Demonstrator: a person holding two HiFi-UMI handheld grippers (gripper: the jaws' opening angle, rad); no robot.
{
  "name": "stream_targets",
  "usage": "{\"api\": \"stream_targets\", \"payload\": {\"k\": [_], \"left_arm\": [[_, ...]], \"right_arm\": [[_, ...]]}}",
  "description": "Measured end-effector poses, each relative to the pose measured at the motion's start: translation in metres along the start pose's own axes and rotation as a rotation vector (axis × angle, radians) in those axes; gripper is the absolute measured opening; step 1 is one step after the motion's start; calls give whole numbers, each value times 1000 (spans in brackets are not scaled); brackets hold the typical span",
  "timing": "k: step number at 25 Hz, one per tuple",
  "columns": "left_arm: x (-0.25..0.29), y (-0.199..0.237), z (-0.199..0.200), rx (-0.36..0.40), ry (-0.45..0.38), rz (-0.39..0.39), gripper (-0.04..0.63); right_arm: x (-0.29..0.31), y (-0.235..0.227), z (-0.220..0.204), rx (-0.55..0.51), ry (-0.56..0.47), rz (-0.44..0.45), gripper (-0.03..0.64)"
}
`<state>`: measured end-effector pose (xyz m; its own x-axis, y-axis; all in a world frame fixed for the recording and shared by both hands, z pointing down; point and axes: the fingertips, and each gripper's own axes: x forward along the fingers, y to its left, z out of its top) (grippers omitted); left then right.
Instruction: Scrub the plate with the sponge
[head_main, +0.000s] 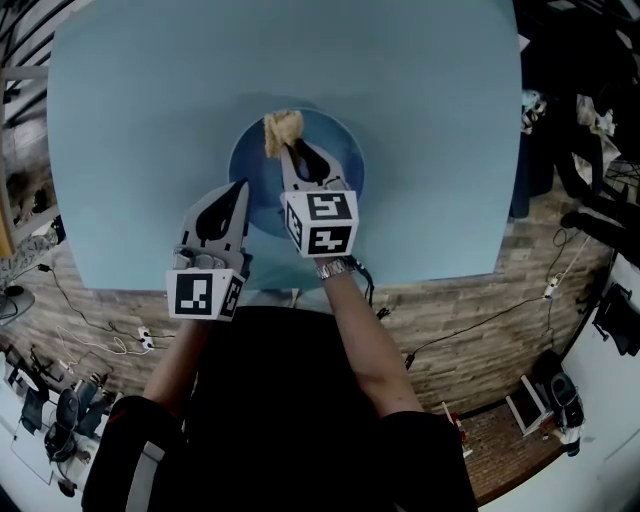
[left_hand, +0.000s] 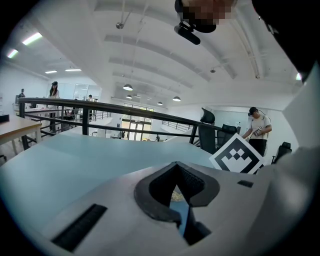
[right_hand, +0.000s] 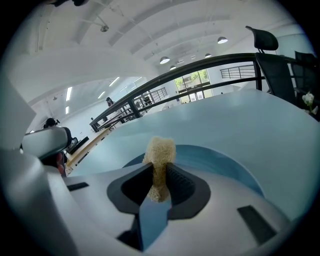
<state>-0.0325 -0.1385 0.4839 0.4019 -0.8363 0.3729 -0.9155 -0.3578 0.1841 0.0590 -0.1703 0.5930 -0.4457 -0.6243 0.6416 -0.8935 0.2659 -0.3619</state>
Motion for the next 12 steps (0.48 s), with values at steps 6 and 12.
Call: {"api": "stream_targets", "payload": {"k": [6,12], "left_arm": [[1,-1,-1,3,0,-1,1],[-4,-4,0,5,-4,-7,0]], "right_arm": [[-5,-18,1,18,12,-52,78],[-18,-34,0,27,19,-108,78]]}}
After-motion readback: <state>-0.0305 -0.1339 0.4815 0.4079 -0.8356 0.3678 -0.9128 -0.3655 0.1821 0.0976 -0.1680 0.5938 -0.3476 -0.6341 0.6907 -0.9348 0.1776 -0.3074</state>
